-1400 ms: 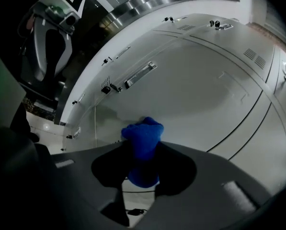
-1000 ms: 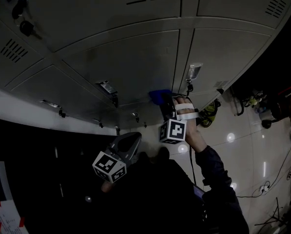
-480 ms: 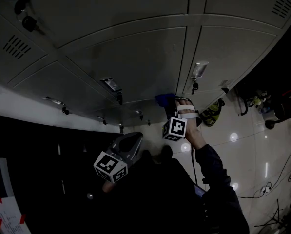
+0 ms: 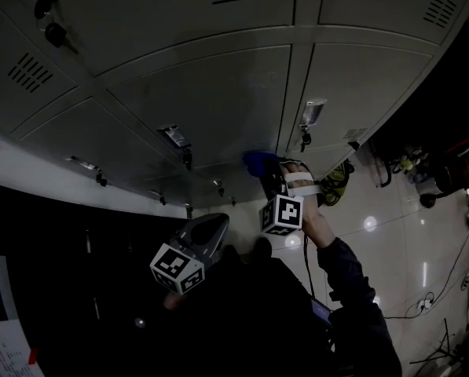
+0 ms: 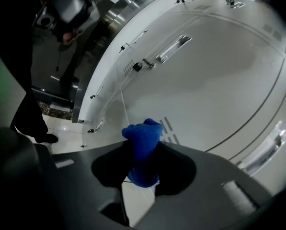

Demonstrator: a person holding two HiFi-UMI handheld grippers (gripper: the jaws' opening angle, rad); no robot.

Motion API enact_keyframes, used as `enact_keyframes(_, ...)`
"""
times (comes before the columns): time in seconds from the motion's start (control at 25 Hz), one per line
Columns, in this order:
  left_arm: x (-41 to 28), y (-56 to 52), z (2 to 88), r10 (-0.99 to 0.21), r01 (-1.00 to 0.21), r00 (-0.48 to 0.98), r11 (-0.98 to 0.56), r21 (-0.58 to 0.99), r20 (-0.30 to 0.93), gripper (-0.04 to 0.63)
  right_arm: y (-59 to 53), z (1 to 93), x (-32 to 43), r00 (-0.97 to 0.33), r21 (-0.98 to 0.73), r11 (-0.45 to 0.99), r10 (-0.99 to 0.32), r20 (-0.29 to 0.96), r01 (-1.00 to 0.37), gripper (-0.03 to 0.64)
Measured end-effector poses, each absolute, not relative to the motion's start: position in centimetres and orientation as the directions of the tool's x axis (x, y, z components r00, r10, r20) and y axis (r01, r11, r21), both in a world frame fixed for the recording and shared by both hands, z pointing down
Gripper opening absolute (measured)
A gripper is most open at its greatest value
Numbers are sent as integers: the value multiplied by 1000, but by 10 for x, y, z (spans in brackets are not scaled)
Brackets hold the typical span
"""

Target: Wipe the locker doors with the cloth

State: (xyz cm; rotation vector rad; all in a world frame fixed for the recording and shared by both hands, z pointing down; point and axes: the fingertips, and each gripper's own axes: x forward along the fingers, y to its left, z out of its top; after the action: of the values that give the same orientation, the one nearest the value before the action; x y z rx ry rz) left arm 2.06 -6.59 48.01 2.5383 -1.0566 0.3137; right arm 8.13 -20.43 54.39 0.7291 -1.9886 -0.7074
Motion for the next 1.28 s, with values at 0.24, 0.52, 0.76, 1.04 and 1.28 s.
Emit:
enact_keyframes(0.24, 30, -67, 478, -628, -702, 711, -663, 259, 317, -20, -198, 420, 99, -492, 766, 542, -800, 344, -346, 124)
enact_keyframes(0.52, 39, -70, 472, -631, -688, 725, -676, 264, 276, -20, -199, 265, 119, -479, 865, 295, -875, 73, -406, 124)
enact_keyframes(0.76, 40, -66, 472, -638, -693, 721, -668, 269, 272, -20, -218, 192, 127, -449, 879, 154, -890, -74, -451, 124)
enact_keyframes(1.04, 27, -65, 478, -658, -719, 695, -641, 268, 291, -20, -231, 223, 122, -419, 899, 129, -906, -65, -419, 123)
enact_keyframes(1.28, 25, -66, 484, -641, -720, 693, -645, 257, 330, -20, -233, 262, 121, -437, 861, 210, -900, -15, -462, 123)
